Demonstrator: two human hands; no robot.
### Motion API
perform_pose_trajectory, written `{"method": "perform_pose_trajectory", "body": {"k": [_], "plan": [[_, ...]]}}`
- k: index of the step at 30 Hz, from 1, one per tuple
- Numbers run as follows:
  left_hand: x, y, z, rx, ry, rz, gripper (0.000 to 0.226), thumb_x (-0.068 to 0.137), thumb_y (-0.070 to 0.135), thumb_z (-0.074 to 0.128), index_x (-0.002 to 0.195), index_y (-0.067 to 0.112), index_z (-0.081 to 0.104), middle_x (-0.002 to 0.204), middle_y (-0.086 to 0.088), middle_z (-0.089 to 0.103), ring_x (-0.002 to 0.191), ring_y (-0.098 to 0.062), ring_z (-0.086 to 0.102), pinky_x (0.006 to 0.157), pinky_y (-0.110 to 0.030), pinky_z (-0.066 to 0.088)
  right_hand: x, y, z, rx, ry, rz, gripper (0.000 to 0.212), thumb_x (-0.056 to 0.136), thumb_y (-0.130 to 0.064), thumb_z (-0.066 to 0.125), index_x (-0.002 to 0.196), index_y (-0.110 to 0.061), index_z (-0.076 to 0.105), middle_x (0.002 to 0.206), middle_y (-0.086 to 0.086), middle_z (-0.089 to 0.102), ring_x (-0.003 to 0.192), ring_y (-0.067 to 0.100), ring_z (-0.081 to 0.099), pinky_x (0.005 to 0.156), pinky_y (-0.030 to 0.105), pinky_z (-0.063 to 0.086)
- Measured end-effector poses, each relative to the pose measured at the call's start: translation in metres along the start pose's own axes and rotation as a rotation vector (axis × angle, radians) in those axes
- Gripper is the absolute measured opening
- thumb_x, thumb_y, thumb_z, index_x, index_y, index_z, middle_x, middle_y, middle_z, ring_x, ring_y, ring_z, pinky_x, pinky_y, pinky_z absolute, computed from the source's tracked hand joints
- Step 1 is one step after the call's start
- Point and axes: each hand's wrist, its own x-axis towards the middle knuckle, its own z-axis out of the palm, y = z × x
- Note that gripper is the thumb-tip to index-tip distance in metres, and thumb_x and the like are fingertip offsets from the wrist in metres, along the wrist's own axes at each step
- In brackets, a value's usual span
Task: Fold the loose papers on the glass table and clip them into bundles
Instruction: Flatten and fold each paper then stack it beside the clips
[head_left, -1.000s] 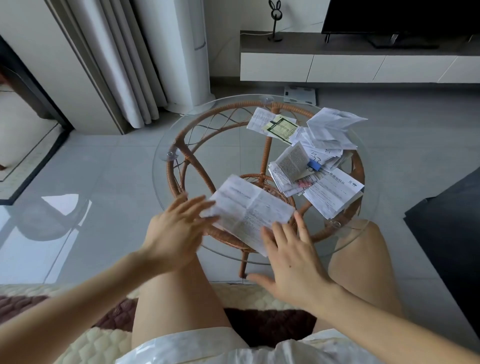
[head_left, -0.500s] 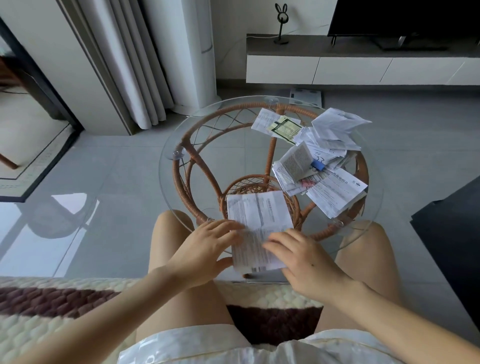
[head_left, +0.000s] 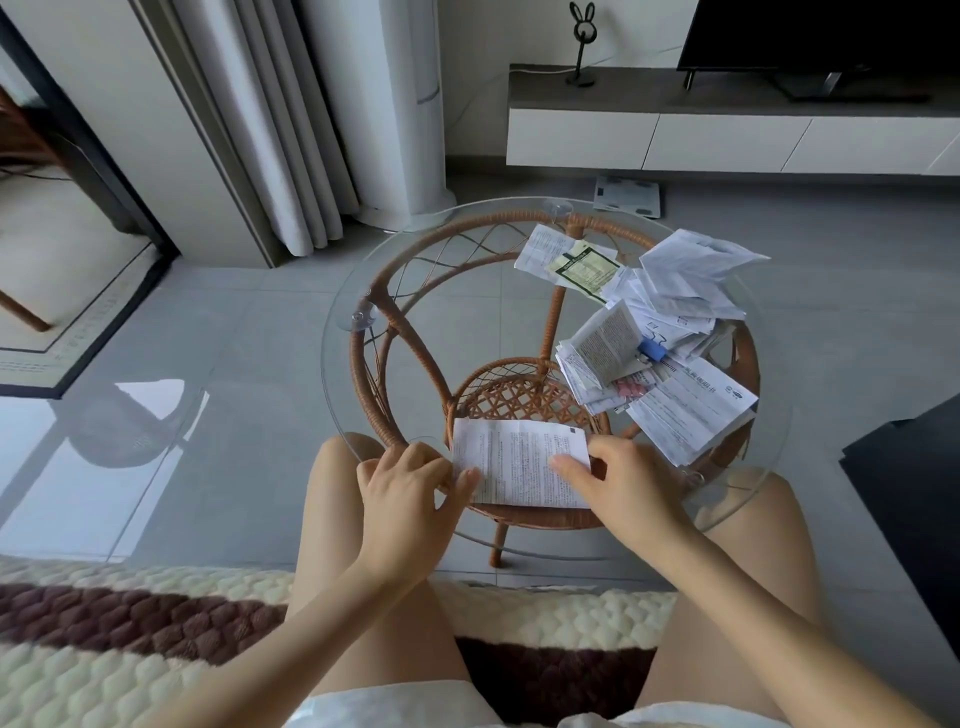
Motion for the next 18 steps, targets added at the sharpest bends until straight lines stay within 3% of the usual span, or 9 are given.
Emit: {"method": "perform_pose_trajectory", "body": {"k": [2, 6, 9, 13, 18], "plan": [[0.0, 0.004, 0.004, 0.05, 0.018, -0.075, 0.049, 0.089, 0.054, 0.04, 0.057, 0.024, 0.062, 0.075, 0.013, 0.054, 0.072, -0.009, 0.043, 0.07, -0.032, 0.028, 0.002, 0.0, 0.007, -0.059, 0.028, -0.002, 0.034, 0.082, -0.028, 0.071, 0.065, -0.001, 0.063, 0.067, 0.005, 0.062, 0.06, 0.023, 0.056, 0.049, 0.027, 0.036], [0.001, 0.009, 0.008, 0.176, 0.011, -0.11, 0.046, 0.086, 0.054, 0.043, 0.054, 0.026, 0.061, 0.073, 0.01, 0.049, 0.072, -0.014, 0.045, 0.069, -0.03, 0.018, 0.002, 0.0, 0.009, -0.104, 0.033, 0.035, 0.029, 0.083, -0.028, 0.07, 0.068, -0.004, 0.063, 0.076, 0.004, 0.06, 0.062, 0.018, 0.05, 0.048, 0.019, 0.026], [0.002, 0.012, 0.009, 0.224, 0.006, -0.123, 0.043, 0.084, 0.053, 0.047, 0.053, 0.024, 0.059, 0.072, 0.008, 0.048, 0.072, -0.018, 0.047, 0.067, -0.029, 0.014, 0.005, -0.002, 0.009, -0.13, 0.018, 0.051, 0.026, 0.084, -0.029, 0.069, 0.073, -0.004, 0.068, 0.081, 0.004, 0.063, 0.065, 0.02, 0.055, 0.051, 0.026, 0.032], [0.004, 0.011, 0.011, 0.219, 0.019, -0.144, 0.036, 0.082, 0.05, 0.052, 0.063, 0.02, 0.048, 0.071, 0.006, 0.046, 0.071, -0.02, 0.046, 0.067, -0.031, 0.025, 0.007, -0.001, 0.01, -0.14, 0.002, 0.073, 0.029, 0.083, -0.03, 0.068, 0.071, -0.004, 0.067, 0.079, 0.004, 0.064, 0.066, 0.021, 0.057, 0.056, 0.03, 0.04], [0.005, 0.008, 0.01, 0.188, 0.044, 0.063, 0.028, 0.087, 0.04, 0.048, 0.088, 0.014, 0.056, 0.088, -0.003, 0.055, 0.083, -0.024, 0.049, 0.076, -0.037, 0.035, 0.008, -0.001, 0.009, -0.124, -0.014, 0.117, 0.033, 0.082, -0.031, 0.07, 0.064, -0.004, 0.062, 0.072, 0.002, 0.061, 0.061, 0.022, 0.055, 0.052, 0.031, 0.04]]}}
